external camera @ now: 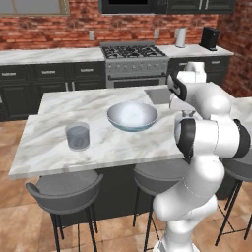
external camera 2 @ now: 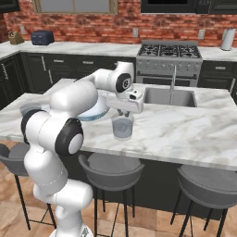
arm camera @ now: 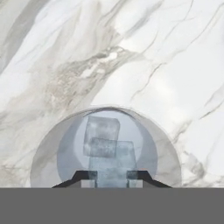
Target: There are four ice cubes in the ice bowl. Place two ice cubes in each glass of water.
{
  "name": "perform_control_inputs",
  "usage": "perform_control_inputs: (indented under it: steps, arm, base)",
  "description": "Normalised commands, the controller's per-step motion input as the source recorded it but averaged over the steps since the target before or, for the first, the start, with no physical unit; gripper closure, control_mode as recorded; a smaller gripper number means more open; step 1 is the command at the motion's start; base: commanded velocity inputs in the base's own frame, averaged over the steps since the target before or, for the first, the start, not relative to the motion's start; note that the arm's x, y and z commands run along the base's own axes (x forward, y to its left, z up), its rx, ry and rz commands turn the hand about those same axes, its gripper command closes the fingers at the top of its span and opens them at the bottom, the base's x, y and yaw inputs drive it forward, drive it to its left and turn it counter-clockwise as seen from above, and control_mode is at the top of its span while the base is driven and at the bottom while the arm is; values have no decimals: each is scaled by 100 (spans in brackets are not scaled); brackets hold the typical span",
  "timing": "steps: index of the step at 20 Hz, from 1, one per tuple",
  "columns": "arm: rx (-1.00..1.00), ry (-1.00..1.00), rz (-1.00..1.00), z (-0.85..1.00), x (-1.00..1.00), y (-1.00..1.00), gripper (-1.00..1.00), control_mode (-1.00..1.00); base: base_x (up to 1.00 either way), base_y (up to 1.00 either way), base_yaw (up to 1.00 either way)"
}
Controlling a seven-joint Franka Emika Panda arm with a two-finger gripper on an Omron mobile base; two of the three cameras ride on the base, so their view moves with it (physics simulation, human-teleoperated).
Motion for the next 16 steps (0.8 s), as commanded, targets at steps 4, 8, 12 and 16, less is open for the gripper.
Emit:
perform_control_inputs:
  steps: [4,8,12,16]
  arm:
    - [5,1,0,-3,0,0,100,-100]
    - [4,2,0,-14,1,0,-100,-100]
    - [2,1,0,-8,1,0,-100,-100]
    - [0,0,0,1,8,0,-100,-100]
  base:
    - [0,0,0]
    - [0,0,0]
    - [0,0,0]
    - [0,0,0]
